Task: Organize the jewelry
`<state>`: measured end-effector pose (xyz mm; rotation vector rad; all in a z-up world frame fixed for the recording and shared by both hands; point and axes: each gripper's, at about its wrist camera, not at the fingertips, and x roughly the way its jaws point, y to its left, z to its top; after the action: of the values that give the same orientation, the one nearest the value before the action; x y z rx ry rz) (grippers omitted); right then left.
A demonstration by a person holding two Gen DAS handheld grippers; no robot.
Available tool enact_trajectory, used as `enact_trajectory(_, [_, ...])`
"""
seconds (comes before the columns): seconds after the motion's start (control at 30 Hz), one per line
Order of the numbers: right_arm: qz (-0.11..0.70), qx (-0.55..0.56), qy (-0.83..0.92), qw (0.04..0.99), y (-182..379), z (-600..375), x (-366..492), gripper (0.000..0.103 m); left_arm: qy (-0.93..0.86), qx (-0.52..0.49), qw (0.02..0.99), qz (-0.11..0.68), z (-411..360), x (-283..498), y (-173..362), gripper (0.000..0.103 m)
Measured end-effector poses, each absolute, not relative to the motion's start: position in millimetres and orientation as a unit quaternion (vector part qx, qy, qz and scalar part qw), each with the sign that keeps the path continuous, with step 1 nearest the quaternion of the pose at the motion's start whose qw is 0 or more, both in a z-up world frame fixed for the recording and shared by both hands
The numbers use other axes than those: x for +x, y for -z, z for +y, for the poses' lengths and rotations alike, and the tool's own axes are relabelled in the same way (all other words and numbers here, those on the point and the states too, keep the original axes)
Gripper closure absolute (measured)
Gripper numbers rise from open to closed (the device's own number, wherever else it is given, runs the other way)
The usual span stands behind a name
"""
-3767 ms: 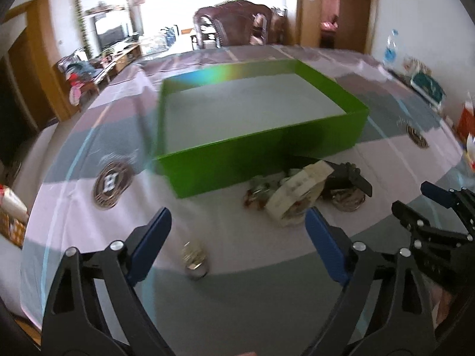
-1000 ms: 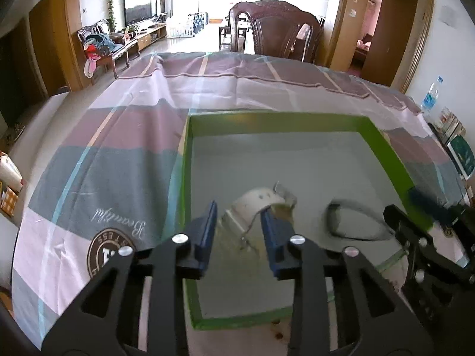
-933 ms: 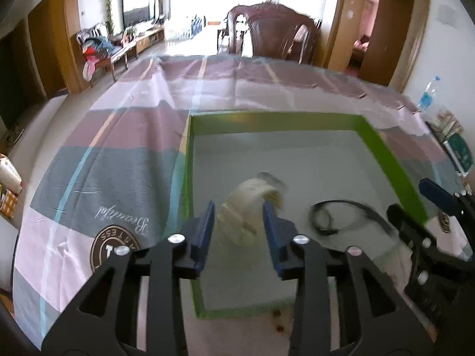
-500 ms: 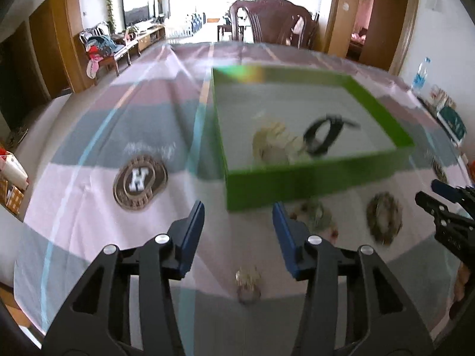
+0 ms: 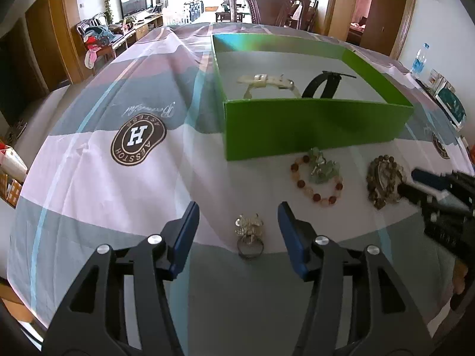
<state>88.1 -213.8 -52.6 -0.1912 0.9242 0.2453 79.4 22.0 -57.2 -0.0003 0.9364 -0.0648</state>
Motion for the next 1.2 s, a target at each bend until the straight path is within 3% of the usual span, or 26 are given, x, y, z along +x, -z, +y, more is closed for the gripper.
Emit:
enact_trajectory(0.17, [0.444, -0.071, -0.107, 0.887, 53.9, -214.1, 109.2, 0.068, 0.039, 0.0, 0.89, 0.455, 18.0, 79.1, 58.2, 0.047])
enact_trajectory(0.27, [0.459, -0.081, -0.109, 0.878, 61.4, -206.6, 118.0, 0.095, 0.037, -0.003, 0.889, 0.457, 19.3, 78.7, 58.6, 0.045])
enact_trajectory(0.87, [0.425, -0.082, -0.197, 0.879, 22.4, -184.1, 48.1, 0.095, 0.047, -0.001, 0.884, 0.465, 19.3, 71.4, 64.2, 0.042])
enact_trajectory(0.97, [0.446, -0.083, -0.163, 0.876, 36.9, -191.5, 54.5, 0.079, 0.056, 0.003, 0.884, 0.465, 15.7, 69.7, 65.2, 0.042])
enact_trajectory(1.0, [0.451, -0.078, -0.158, 0.875, 41.5, -194.7, 56.4, 0.078, 0.058, 0.004, 0.883, 0.465, 15.3, 69.8, 65.7, 0.042])
enact_trajectory(1.13, [0.466, -0.067, -0.142, 0.871, 54.8, -203.8, 59.4, 0.078, 0.061, -0.005, 0.879, 0.473, 17.6, 75.7, 71.0, 0.055])
enact_trajectory(1.2, [0.471, -0.059, -0.139, 0.869, 58.9, -206.4, 60.9, 0.078, 0.061, -0.01, 0.876, 0.478, 18.9, 79.2, 73.3, 0.056])
